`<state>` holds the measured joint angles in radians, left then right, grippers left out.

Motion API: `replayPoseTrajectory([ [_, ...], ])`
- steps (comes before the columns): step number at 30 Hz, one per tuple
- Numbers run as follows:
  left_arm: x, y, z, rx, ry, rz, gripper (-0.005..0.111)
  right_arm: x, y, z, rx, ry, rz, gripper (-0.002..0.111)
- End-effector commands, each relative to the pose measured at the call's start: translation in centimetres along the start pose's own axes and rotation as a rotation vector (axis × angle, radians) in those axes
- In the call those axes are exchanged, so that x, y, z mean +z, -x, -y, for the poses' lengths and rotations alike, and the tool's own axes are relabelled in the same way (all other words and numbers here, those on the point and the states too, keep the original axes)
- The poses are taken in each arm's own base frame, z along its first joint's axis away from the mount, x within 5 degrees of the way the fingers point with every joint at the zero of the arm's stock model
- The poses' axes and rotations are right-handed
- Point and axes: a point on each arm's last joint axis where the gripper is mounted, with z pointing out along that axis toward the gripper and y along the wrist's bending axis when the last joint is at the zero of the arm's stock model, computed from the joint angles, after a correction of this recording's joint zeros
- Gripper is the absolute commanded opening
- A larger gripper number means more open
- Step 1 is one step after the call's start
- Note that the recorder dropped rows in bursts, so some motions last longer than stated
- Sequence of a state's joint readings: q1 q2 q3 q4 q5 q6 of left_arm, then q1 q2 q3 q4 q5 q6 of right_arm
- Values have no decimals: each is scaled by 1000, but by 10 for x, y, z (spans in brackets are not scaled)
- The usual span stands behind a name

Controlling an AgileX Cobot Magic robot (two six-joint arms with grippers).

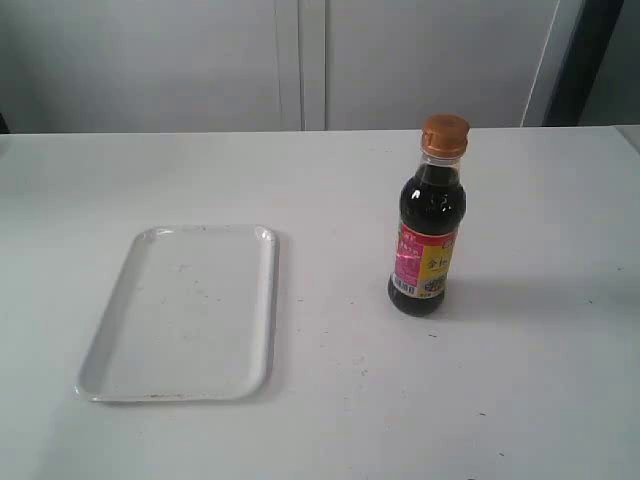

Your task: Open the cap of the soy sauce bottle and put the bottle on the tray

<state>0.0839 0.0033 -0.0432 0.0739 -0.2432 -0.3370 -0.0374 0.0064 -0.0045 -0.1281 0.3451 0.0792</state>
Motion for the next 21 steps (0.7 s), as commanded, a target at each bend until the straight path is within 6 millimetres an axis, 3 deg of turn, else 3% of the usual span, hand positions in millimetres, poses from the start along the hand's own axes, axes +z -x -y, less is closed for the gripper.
replayPoseTrajectory([
  [1, -2, 25, 5, 19, -23, 101, 0, 0, -1, 0, 1, -4, 5, 0],
  [7, 13, 47, 10, 46, -27, 86, 0, 0, -1, 0, 1, -4, 5, 0],
  [13, 40, 64, 15, 82, -39, 39, 0, 0, -1, 0, 1, -4, 5, 0],
  [21, 101, 80, 22, 102, -71, -60, 0, 0, -1, 0, 1, -4, 5, 0],
])
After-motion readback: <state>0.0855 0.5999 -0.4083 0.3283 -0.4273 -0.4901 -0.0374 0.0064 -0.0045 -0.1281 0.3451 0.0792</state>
